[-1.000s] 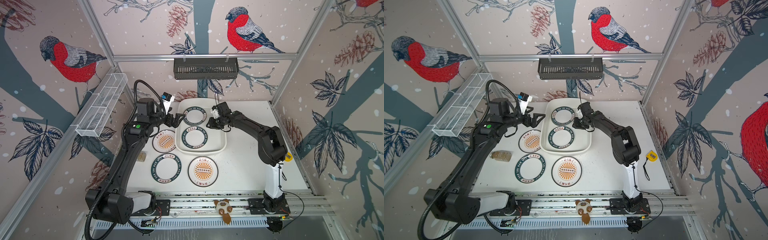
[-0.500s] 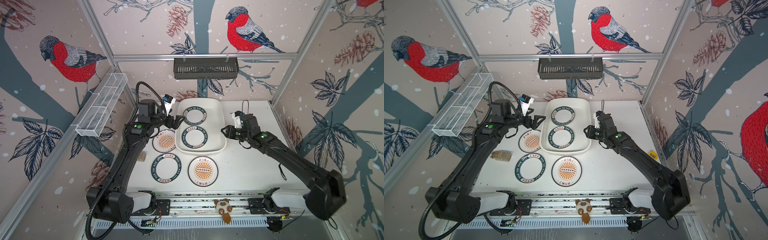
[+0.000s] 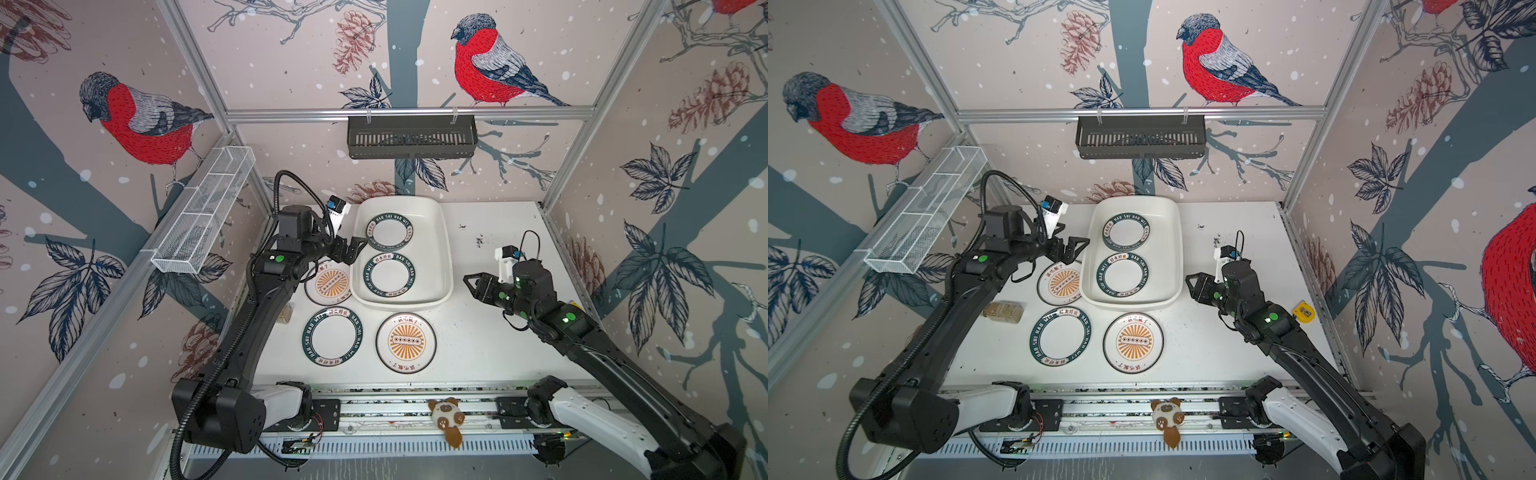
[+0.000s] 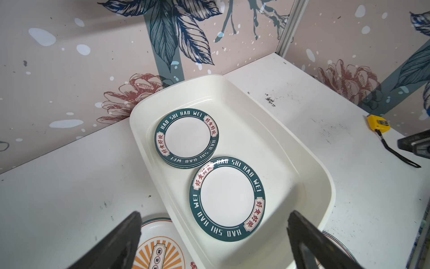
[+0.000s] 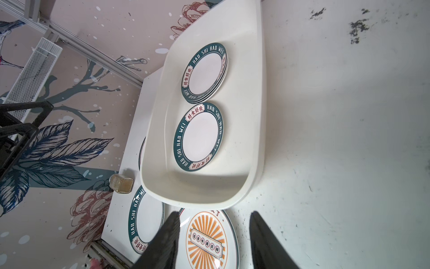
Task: Place the plates into the plastic bin on the countertop
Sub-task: Pick up the plate from the bottom-center of the table.
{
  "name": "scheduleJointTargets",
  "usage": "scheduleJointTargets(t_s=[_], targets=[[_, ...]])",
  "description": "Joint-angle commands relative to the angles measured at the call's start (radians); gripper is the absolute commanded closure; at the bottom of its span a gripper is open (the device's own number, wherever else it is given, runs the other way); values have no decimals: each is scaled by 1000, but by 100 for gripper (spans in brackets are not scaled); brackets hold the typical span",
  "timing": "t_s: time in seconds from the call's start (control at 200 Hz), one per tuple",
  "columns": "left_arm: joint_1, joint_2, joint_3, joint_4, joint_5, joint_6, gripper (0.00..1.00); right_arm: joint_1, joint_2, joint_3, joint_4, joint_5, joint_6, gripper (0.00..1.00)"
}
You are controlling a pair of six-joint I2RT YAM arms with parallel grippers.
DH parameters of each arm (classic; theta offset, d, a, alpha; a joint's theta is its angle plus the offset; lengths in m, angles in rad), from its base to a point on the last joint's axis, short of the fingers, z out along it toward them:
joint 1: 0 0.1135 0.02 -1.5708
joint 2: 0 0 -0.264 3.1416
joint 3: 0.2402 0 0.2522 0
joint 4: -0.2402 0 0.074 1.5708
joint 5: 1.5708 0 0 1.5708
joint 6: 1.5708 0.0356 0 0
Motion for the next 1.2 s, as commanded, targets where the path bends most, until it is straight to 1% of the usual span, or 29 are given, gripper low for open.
scheduleJointTargets(t_s=[0.0,0.125,0.28,0.5,0.69,0.89,1.041,1.196], targets=[[-1,-25,-30,56,-23,-30,3,2,-37,-27,6,-27,3,52],[-2,-55,-55,110,-45,-78,3,2,-65,-53,8,-50,-6,52],[-1,-62,-48,124,-95,-91,4,3,-61,-76,21,-94,-7,50],[-1,-89,-28,62,-45,-82,3,8,-44,-128,70,-172,20,50],[-1,-80,-10,32,-56,-82,3,8,-35,-177,105,-195,24,49],[-2,-58,10,0,-65,-117,3,10,-45,-286,190,-223,58,49],[-1,-50,26,-13,-76,-96,3,12,-37,-307,194,-230,40,49],[-1,-22,31,-32,-73,-84,3,18,-4,-345,235,-276,38,49]])
